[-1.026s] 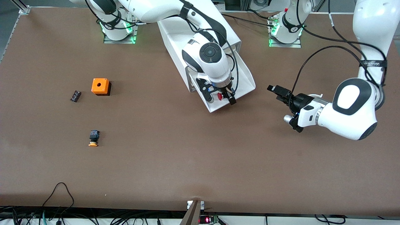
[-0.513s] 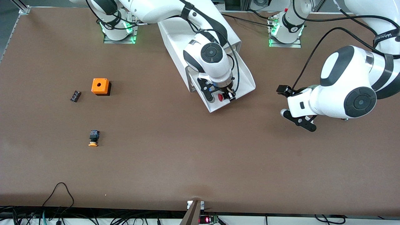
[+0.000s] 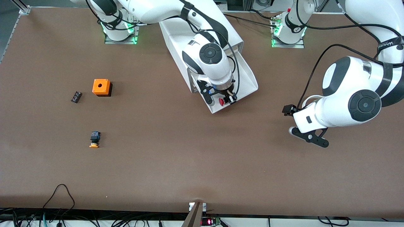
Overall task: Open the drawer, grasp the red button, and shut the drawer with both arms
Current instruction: 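Lift the red button out with the right gripper while the left gripper releases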
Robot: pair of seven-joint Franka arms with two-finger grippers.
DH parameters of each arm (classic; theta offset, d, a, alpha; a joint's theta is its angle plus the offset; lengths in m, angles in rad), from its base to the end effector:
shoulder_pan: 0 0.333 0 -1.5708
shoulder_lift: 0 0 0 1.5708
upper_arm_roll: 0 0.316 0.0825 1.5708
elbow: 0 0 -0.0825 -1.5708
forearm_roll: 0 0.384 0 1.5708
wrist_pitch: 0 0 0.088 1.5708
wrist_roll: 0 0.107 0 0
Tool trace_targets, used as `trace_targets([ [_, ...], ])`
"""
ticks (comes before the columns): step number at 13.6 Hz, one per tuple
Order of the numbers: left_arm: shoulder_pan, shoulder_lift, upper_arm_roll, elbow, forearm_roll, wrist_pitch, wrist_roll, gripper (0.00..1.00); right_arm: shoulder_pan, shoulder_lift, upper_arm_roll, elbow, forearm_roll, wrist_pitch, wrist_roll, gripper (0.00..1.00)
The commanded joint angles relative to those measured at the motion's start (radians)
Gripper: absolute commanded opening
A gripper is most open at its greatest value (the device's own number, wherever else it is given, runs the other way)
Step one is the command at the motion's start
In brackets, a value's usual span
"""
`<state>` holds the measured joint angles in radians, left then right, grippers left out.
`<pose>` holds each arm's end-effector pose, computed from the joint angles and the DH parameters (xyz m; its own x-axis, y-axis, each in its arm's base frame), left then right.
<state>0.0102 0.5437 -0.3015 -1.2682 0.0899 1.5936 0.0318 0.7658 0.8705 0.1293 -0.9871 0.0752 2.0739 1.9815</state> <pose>0.6725 -0.1451 0.4373 0.9331 -0.3042 -0.1920 -0.2956 -0.9526 0.0726 0.5245 0.5978 0.3621 0.3911 -0.8883 -0.2409 -0.9200 -0.3707 -0.1271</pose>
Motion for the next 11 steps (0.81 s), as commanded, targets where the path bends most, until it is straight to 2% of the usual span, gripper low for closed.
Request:
trace_targets([
  [1, -0.012, 0.012, 0.001, -0.02, 0.021, 0.069, -0.18, 1.0, -0.057, -0.037, 0.006, 0.071, -0.002, -0.116, -0.119, 0.0],
  [5, -0.045, 0.002, -0.004, -0.114, 0.022, 0.175, -0.464, 1.0, -0.155, -0.085, 0.01, 0.07, 0.001, -0.147, -0.418, 0.0],
  [7, -0.053, -0.002, -0.036, -0.167, 0.024, 0.228, -0.577, 1.0, -0.229, -0.103, 0.015, 0.067, 0.018, -0.202, -0.597, 0.0],
  [9, -0.053, -0.005, -0.062, -0.238, 0.025, 0.322, -0.656, 1.0, -0.298, -0.107, 0.013, 0.067, 0.069, -0.267, -0.827, 0.0],
  [11, -0.059, -0.031, -0.07, -0.328, 0.025, 0.443, -0.717, 1.0, -0.362, -0.12, 0.007, 0.064, 0.063, -0.331, -1.072, 0.0],
])
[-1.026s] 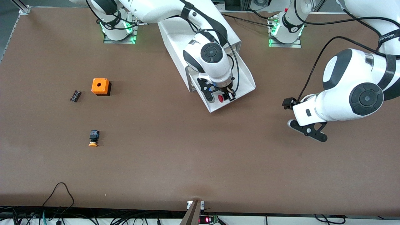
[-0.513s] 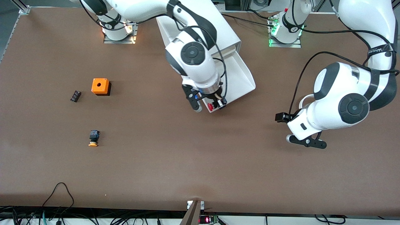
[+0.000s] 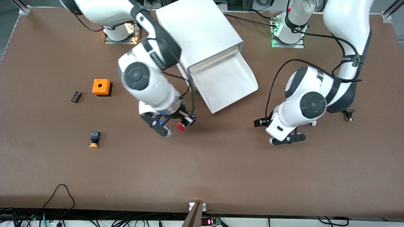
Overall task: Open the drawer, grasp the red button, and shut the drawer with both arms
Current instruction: 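Carry the red button beside the yellow button with the right gripper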
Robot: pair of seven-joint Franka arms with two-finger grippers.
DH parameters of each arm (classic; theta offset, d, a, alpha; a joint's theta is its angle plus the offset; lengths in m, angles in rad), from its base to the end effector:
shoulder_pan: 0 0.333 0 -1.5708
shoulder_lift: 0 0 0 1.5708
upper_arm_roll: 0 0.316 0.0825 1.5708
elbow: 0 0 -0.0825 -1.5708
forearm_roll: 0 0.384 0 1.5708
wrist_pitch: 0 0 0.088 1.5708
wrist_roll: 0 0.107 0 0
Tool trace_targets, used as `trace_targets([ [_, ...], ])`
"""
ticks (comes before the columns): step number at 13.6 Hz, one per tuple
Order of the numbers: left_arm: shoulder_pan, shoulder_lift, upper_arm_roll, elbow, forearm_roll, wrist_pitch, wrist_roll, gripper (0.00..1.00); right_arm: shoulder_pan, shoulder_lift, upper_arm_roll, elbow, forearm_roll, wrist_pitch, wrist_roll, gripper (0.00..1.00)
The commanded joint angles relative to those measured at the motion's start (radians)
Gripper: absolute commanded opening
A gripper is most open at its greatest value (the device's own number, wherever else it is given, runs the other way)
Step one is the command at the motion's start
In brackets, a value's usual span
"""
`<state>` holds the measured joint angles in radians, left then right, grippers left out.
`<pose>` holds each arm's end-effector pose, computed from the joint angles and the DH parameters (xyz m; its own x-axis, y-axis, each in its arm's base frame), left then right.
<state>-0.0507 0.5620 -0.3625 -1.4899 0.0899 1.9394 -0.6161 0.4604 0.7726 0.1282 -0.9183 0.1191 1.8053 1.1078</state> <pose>0.6510 -0.2348 0.3550 0.9707 0.2053 -0.1251 0.2122 -0.9762 0.0448 0.6555 0.4040 0.4455 0.8353 -0.5334 -0.1337 -0.5498 -0.8125 -0.1938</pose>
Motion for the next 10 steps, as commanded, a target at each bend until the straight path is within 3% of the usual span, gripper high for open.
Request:
trace_targets([
  [1, -0.014, -0.06, -0.009, -0.151, 0.028, 0.136, -0.118, 1.0, -0.092, -0.022, 0.008, -0.02, 0.019, -0.09, -0.294, 0.0],
  [4, -0.064, -0.088, -0.009, -0.266, 0.039, 0.225, -0.253, 1.0, -0.184, -0.022, 0.008, -0.092, 0.014, -0.092, -0.536, 0.0],
  [7, -0.095, -0.094, -0.01, -0.328, 0.039, 0.245, -0.264, 1.0, -0.293, -0.018, 0.005, -0.174, -0.009, -0.075, -0.765, 0.0],
  [10, -0.089, -0.129, -0.053, -0.395, 0.039, 0.243, -0.328, 1.0, -0.387, -0.015, 0.005, -0.339, -0.061, 0.088, -0.928, 0.0],
])
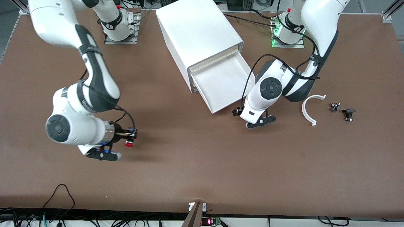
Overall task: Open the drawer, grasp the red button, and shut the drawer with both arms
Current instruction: 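Carry the red button beside the yellow button with the right gripper, then push the drawer shut with the left gripper while the right gripper releases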
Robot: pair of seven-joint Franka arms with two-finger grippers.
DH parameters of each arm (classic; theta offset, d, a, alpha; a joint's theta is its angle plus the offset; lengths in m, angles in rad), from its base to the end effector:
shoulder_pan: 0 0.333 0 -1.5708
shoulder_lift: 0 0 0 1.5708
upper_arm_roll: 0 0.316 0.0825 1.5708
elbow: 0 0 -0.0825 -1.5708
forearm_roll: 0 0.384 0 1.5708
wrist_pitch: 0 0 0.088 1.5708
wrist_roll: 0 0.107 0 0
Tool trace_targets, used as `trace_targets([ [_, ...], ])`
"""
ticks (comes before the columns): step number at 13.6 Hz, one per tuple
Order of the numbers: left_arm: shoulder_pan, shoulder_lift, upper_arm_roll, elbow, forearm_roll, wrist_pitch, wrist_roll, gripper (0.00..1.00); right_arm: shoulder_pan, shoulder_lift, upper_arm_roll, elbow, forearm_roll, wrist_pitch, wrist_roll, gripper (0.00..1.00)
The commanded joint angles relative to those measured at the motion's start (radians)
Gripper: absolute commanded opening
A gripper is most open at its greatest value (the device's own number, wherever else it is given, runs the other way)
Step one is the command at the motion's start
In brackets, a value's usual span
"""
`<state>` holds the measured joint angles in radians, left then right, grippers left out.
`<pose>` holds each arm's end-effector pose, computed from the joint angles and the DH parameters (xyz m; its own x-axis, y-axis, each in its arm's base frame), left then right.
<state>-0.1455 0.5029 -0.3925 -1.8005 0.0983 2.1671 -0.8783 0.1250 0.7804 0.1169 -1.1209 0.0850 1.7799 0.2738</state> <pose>0.5607 -0.3089 0.2779 0.9405 0.3077 -0.1441 0.3106 -0.9505 -0.0020 0.7279 0.1608 0.3395 0.9847 -0.0723 -0.1588 -0.0924 -0.9880 -0.1236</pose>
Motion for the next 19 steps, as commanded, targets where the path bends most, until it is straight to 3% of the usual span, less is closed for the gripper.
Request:
trace_targets([
  [1, 0.007, -0.089, -0.025, -0.106, 0.029, 0.016, -0.105, 1.0, -0.059, -0.024, 0.015, -0.189, -0.031, 0.174, -0.123, 0.0],
  [5, 0.007, -0.101, -0.06, -0.137, 0.026, 0.013, -0.241, 1.0, -0.102, -0.021, 0.004, -0.329, -0.057, 0.32, -0.176, 0.0],
  [11, 0.015, -0.106, -0.152, -0.155, 0.018, -0.007, -0.335, 1.0, -0.116, 0.003, 0.004, -0.338, -0.059, 0.325, -0.17, 0.0],
  [12, 0.015, -0.106, -0.167, -0.158, 0.015, -0.018, -0.337, 1.0, -0.114, 0.005, 0.004, -0.338, -0.059, 0.323, -0.162, 0.08],
  [13, 0.015, -0.107, -0.186, -0.158, 0.015, -0.027, -0.343, 1.0, -0.117, 0.01, 0.004, -0.338, -0.059, 0.325, -0.165, 0.31],
  [14, 0.015, -0.11, -0.2, -0.16, 0.014, -0.035, -0.359, 1.0, -0.126, 0.013, 0.004, -0.336, -0.059, 0.326, -0.174, 0.76],
  [15, 0.015, -0.112, -0.222, -0.16, 0.014, -0.044, -0.381, 1.0, -0.131, 0.011, 0.004, -0.332, -0.057, 0.326, -0.174, 1.0],
  [19, 0.015, -0.11, -0.281, -0.164, 0.014, -0.069, -0.455, 1.0, -0.128, -0.02, -0.003, -0.255, -0.098, 0.314, -0.179, 1.0],
])
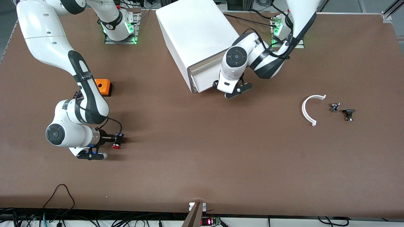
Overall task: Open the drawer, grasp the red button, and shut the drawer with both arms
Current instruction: 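Push the drawer shut with the left gripper while the right gripper releases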
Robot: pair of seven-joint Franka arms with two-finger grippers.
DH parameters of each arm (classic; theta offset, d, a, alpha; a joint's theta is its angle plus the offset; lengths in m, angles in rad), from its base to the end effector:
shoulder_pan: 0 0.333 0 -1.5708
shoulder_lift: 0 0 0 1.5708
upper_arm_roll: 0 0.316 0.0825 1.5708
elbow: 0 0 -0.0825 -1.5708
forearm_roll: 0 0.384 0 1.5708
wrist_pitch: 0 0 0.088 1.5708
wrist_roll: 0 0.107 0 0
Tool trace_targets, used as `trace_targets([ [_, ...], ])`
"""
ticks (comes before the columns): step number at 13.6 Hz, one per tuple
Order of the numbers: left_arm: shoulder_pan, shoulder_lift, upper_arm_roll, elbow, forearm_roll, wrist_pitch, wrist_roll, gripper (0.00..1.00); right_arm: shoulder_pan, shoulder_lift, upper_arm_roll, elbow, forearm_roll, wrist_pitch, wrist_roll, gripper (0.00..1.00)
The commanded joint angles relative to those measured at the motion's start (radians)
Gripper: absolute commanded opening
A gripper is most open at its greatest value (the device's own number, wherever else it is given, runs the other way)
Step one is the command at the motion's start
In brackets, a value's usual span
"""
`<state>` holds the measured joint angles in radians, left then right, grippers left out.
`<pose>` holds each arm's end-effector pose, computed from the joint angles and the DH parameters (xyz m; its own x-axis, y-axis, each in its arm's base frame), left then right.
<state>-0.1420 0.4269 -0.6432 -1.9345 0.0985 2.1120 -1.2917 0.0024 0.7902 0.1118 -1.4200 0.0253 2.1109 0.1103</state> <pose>0.4380 -0.4081 0.2929 0.8658 0.4537 -0.2109 0.4425 -0.8911 -0.1004 0.7141 0.0682 0.2213 0.9936 -0.0343 -0.1072 -0.0439 -0.9951 -0.0883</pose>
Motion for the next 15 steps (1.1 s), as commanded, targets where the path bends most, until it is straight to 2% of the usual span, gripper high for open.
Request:
trace_targets([
  [1, 0.012, -0.034, -0.033, -0.035, 0.014, -0.014, -0.046, 1.0, -0.005, -0.051, 0.003, 0.049, -0.088, -0.017, -0.018, 1.0],
  [2, 0.01, -0.034, -0.035, -0.04, 0.014, -0.014, -0.046, 1.0, -0.008, -0.069, 0.003, 0.047, -0.111, -0.017, -0.036, 1.0],
  [4, 0.012, -0.034, -0.052, -0.05, 0.014, -0.014, -0.046, 1.0, -0.019, -0.118, -0.001, 0.042, -0.104, -0.025, -0.055, 1.0],
  [8, 0.012, -0.034, -0.081, -0.058, -0.038, -0.014, -0.046, 1.0, -0.024, -0.259, -0.007, 0.042, -0.107, -0.218, -0.037, 1.0],
  [12, 0.012, -0.034, -0.087, -0.058, -0.042, -0.015, -0.046, 1.0, -0.025, -0.383, -0.024, 0.039, -0.1, -0.392, 0.011, 1.0],
  [15, 0.012, -0.034, -0.096, -0.058, -0.042, -0.015, -0.046, 1.0, -0.025, -0.462, -0.023, 0.024, -0.094, -0.477, 0.012, 1.0],
])
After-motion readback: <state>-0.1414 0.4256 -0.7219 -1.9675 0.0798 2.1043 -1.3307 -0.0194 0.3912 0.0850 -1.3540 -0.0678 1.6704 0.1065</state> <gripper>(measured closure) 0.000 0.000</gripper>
